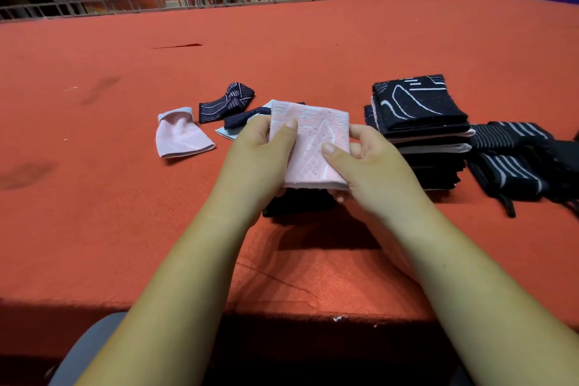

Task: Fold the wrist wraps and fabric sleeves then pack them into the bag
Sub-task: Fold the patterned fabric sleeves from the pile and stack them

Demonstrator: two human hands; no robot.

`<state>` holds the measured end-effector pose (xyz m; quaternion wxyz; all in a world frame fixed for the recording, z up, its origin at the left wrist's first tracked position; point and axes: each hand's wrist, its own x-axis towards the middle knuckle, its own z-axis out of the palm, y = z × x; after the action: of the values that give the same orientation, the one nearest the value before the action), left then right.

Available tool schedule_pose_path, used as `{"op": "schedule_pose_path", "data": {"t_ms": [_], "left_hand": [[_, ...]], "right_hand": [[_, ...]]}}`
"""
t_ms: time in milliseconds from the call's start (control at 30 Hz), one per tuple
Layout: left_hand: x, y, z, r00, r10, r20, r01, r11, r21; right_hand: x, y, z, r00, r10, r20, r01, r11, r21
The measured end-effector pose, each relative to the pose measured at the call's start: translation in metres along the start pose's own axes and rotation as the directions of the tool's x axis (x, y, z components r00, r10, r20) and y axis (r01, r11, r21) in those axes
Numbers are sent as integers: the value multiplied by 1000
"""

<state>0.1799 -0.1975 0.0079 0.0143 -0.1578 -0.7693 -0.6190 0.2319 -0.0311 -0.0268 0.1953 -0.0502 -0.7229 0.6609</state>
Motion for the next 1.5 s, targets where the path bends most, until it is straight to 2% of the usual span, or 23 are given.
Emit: {"op": "schedule_pose_path", "data": {"t_ms": [233, 367, 467, 600, 767, 1000, 1100, 1333, 1400, 1500], "left_hand": [[0, 5, -9, 987, -29, 161, 51, 989, -137], [3, -1, -13, 996, 40, 85, -35, 997, -69], [6, -5, -16, 995, 95, -16, -95, 995, -5], [12, -12, -20, 994, 85, -65, -89, 994, -62], [16, -19, -23, 998, 3, -67, -11, 992, -124], [17, -15, -27, 999, 31, -42, -36, 993, -113], [18, -14, -29, 999, 24, -38, -28, 993, -113], [12, -7, -28, 1000, -5, 0, 4, 967, -256], [10, -5, -24, 1000, -22, -6, 20, 967, -255], [12, -7, -19, 997, 1, -74, -16, 978, -208]], "right_hand": [[4, 3, -6, 993, 22, -113, -23, 1000, -1], [1, -3, -8, 993, 25, -115, -25, 1000, 2], [5, -3, -7, 998, -16, -56, 16, 1000, -3], [12, -3, -3, 999, -47, -22, 46, 998, -30], [14, -1, 2, 997, 10, -74, -8, 1000, 28], [9, -8, 3, 993, 20, -113, -15, 999, 42], [9, -11, 2, 993, -18, -115, 17, 1000, -9], [10, -15, 7, 993, 59, -101, -39, 982, 187], [11, -14, 9, 991, 46, -125, -29, 991, 133], [11, -13, 7, 983, -17, -185, 7, 999, -51]]}}
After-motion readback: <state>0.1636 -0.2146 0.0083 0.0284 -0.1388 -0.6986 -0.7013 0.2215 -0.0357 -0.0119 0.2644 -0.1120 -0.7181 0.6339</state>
